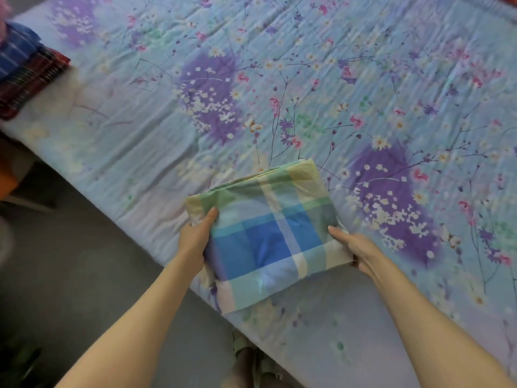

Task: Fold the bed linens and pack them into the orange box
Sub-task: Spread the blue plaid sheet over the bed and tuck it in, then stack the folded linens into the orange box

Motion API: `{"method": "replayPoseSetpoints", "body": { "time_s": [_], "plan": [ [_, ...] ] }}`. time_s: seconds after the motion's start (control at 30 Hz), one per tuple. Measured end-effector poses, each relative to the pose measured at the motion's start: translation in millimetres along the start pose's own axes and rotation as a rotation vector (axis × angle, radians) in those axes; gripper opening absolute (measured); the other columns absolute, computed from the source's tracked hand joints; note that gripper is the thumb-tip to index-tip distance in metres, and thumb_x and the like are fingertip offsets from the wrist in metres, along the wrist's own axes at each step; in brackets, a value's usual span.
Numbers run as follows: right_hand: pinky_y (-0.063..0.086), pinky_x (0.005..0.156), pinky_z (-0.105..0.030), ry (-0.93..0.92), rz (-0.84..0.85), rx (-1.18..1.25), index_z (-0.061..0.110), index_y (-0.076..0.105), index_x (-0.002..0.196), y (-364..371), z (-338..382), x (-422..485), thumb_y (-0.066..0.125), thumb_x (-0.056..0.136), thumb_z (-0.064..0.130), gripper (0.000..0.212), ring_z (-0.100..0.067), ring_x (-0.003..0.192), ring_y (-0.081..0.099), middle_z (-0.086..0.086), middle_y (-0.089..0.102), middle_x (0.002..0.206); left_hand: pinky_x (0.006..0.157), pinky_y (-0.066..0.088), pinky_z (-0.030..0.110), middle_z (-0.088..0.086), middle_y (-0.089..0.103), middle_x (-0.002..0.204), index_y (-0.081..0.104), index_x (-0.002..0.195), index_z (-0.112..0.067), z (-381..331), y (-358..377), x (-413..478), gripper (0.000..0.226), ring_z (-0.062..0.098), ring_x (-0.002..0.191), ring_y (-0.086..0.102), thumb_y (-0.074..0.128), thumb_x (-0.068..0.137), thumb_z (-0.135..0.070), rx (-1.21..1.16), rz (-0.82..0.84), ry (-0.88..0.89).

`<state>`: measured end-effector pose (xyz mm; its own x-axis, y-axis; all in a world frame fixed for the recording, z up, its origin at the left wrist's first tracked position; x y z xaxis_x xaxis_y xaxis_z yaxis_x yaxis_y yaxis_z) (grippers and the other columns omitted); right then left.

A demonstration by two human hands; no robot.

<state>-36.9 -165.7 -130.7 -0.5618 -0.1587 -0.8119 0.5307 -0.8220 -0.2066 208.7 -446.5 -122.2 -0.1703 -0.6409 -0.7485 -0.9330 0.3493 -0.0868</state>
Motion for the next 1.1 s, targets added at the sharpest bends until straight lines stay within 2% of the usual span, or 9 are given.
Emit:
{"method": "replayPoseSetpoints", "body": {
  "time_s": [0.17,0.3,0.47,0.6,0.67,0.83,0.93,1.0,1.1],
  "plan": [
    [0.057,0.077,-0.039,0.143,0.339,-0.113,-0.001,0.066,0.105,67,-24,-37,0.092,0.043,0.025,0.072,-0.027,0.08,0.07,-0.016,0.073,0.094,0.06,0.047,0.022,0.001,0.069,0.092,0.063,0.101,-0.014,-74,-52,-16,0.027,0.011,0.077,0.063,0.071,0.081,-0.032,0.167,-0.028,0.23],
    [0.057,0.056,-0.031,0.091,0.388,-0.076,-0.008,0.065,0.101,159,-4,-63,0.071,0.071,-0.005,0.03,-0.025,0.065,0.07,-0.016,0.073,0.082,0.077,0.052,0.031,0.001,0.069,0.095,0.064,0.101,-0.014,-136,-114,-13,0.028,0.016,0.085,0.063,0.071,0.082,-0.032,0.284,-0.076,0.387],
    [0.057,0.067,-0.039,-0.026,0.432,-0.036,-0.003,0.067,0.098,277,66,-79,0.077,0.056,0.002,0.044,-0.028,0.067,0.069,-0.018,0.072,0.087,0.082,0.051,0.036,0.005,0.065,0.097,0.059,0.1,-0.014,-220,-186,22,0.027,0.02,0.089,0.061,0.071,0.082,-0.031,0.279,-0.169,0.482],
    [0.059,0.065,-0.037,-0.134,0.41,0.041,-0.001,0.067,0.1,375,139,-84,0.075,0.057,-0.002,0.044,-0.03,0.073,0.069,-0.02,0.071,0.092,0.064,0.045,0.017,-0.003,0.06,0.09,0.055,0.104,-0.015,-316,-228,76,0.025,0.009,0.078,0.056,0.067,0.086,-0.028,0.288,-0.144,0.59],
    [0.058,0.06,-0.034,-0.167,0.371,0.083,0.0,0.065,0.101,413,166,-78,0.071,0.068,-0.006,0.035,-0.029,0.072,0.069,-0.02,0.071,0.094,0.066,0.042,0.02,-0.005,0.058,0.092,0.055,0.109,-0.016,-364,-236,107,0.028,0.011,0.081,0.054,0.065,0.087,-0.031,0.33,-0.116,0.639],
    [0.05,0.043,-0.022,-0.124,0.175,0.008,0.001,0.061,0.096,517,191,-45,0.072,0.073,0.0,0.025,-0.021,0.054,0.063,-0.013,0.065,0.077,0.103,0.038,0.048,0.002,0.039,0.145,0.027,0.145,-0.027,-426,-283,221,0.074,0.028,0.129,0.041,0.051,0.084,-0.06,0.73,-0.063,0.48],
    [0.049,0.063,-0.027,-0.186,-0.116,-0.564,-0.002,0.058,0.106,540,202,-40,0.064,0.07,0.01,0.039,-0.033,0.08,0.063,-0.02,0.064,0.094,0.105,0.037,0.046,0.007,0.041,0.144,0.029,0.145,-0.021,-414,-320,249,0.066,0.03,0.128,0.042,0.049,0.09,-0.051,0.743,-0.141,0.401],
    [0.044,0.081,-0.038,-0.449,-0.483,-0.964,0.003,0.057,0.113,547,242,-62,0.053,0.078,0.012,0.037,-0.038,0.097,0.06,-0.021,0.061,0.109,0.099,0.043,0.042,0.005,0.05,0.135,0.038,0.139,-0.021,-399,-354,256,0.055,0.027,0.12,0.05,0.049,0.092,-0.046,0.733,-0.202,0.358],
    [0.042,0.07,-0.042,-1.102,-0.684,-1.032,0.005,0.064,0.101,616,293,-119,0.043,0.065,0.011,0.042,-0.038,0.075,0.061,-0.02,0.063,0.09,0.089,0.049,0.036,0.004,0.058,0.126,0.048,0.131,-0.02,-377,-424,276,0.043,0.025,0.109,0.056,0.048,0.093,-0.041,0.703,-0.296,0.253]
  ]
}}
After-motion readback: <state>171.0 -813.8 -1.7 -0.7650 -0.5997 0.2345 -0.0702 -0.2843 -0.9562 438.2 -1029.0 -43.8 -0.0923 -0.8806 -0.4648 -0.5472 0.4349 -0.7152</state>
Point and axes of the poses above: each hand's wrist, its own x-axis towards the middle knuckle, its own y-axis out of the palm, z = x × y, the point moved 9 cm from there along x, towards the middle knuckle
